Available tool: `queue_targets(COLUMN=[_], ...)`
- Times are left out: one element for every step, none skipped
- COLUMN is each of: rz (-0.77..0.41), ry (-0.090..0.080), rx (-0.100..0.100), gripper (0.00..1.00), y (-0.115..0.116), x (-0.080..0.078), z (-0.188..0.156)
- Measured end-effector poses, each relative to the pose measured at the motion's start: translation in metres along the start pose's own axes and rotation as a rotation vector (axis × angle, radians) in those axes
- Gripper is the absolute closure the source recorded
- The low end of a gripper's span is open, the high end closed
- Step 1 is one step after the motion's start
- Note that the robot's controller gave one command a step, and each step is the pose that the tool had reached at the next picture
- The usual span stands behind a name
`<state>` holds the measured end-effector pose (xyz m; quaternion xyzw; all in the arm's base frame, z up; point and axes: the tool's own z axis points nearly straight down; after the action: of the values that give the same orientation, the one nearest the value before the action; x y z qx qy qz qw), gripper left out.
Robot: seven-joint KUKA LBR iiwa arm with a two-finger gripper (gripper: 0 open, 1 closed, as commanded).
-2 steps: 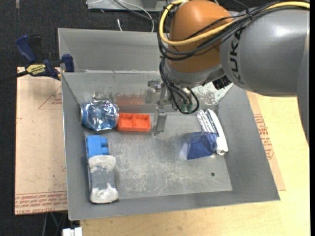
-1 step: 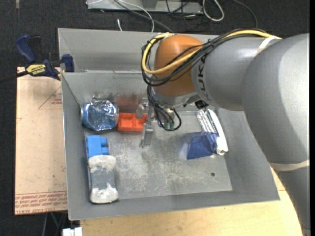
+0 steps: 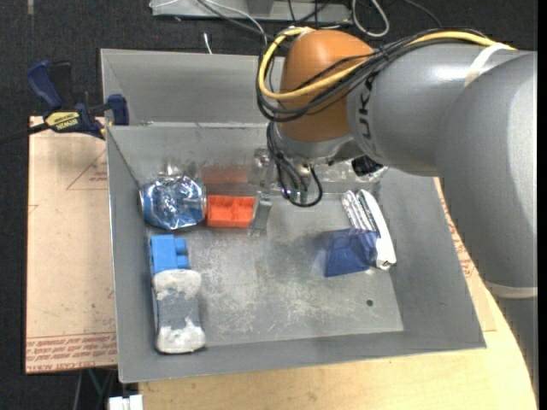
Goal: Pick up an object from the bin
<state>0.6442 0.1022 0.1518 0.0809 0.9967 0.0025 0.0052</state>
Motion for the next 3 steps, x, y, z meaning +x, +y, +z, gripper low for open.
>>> queue_targets(rz=[-0.012, -0.059, -0.031], ry=[0.011, -0.015, -0.018], rx=[0.000, -0.004, -0.011], gripper=[0.00, 0.00, 1.00], y=[0.046, 0.024, 0.017], x=[0.030, 0.006, 0.008], z=[0.055, 0.081, 0.075])
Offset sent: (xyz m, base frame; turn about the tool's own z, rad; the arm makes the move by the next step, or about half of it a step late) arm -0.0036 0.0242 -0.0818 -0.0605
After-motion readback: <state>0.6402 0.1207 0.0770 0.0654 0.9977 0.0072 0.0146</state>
